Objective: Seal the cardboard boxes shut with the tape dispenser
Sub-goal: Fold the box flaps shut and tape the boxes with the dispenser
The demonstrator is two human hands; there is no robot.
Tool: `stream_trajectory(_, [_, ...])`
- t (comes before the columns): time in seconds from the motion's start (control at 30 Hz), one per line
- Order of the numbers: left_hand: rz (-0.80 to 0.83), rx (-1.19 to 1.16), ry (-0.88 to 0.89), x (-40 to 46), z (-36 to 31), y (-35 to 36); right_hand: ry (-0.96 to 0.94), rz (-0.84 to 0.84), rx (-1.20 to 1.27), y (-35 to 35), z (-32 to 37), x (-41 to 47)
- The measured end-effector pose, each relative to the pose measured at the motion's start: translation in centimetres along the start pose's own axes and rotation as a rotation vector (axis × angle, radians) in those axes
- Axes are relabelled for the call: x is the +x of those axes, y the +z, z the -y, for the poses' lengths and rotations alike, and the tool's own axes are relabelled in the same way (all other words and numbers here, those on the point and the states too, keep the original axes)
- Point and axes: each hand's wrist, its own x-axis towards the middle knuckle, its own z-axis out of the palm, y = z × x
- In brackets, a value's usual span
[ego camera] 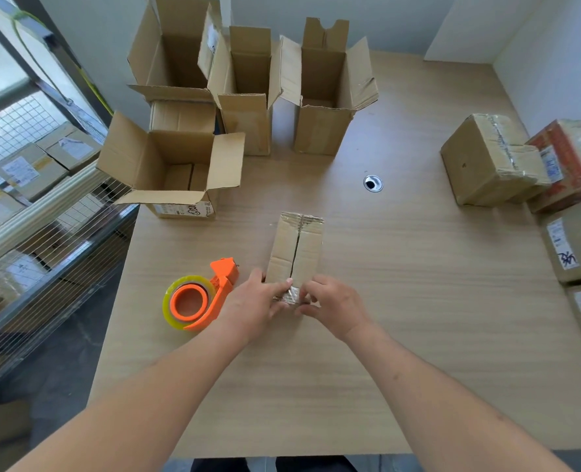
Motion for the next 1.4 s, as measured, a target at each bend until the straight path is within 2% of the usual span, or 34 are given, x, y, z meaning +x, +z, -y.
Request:
stream_trajectory(0.07, [-0.021, 0.024, 0.005, -0.2, -0.2, 0.5, -0.006, -0.029, -0.037, 0.3, 0.1, 0.0])
stream_trajectory(0.17, [-0.136, 0.211, 0.136, 0.0, -0.3, 0.5, -0.109, -0.126, -0.229, 0.8, 0.9, -0.3])
stream_trajectory(0.27, [-0.058, 0.364, 0.287, 0.4, -0.3, 0.0, -0.125, -0.259, -0.328, 1.5, 1.5, -1.0])
stream_trajectory(0.37, [-0.023, 0.389, 0.276, 0.6, 0.1, -0.4, -0.095, -0.291, -0.323, 1.5, 2.2, -1.4])
stream_trajectory(0.47, [-0.018, 0.331, 0.259, 0.5, 0.3, 0.1, -0.025, -0.225, -0.229, 1.4, 2.2, -1.7])
stream_trajectory(0.67, [-0.117, 0.227, 0.253, 0.7, -0.1, 0.9, 0.305, -0.116, -0.054, 1.7, 3.3, -1.7])
stream_trajectory(0.83, [-0.234, 0.165, 0.278, 1.0, 0.7, 2.2, 0.396, -0.108, 0.059, 2.2, 3.5, -1.5])
stream_trajectory(1.0, [-0.264, 0.155, 0.264, 1.0, 0.7, 2.6, 0.511, -0.122, 0.172, 2.5, 4.4, -1.3])
stream_trajectory(1.13, [-0.213, 0.139, 0.229, 1.2, 0.6, 2.8, 0.457, -0.093, 0.136, 2.3, 4.4, -1.9])
stream_trajectory(1.4, [-0.195, 0.111, 0.223, 1.0, 0.3, 2.4, 0.221, -0.047, -0.159, 1.7, 3.3, -1.8])
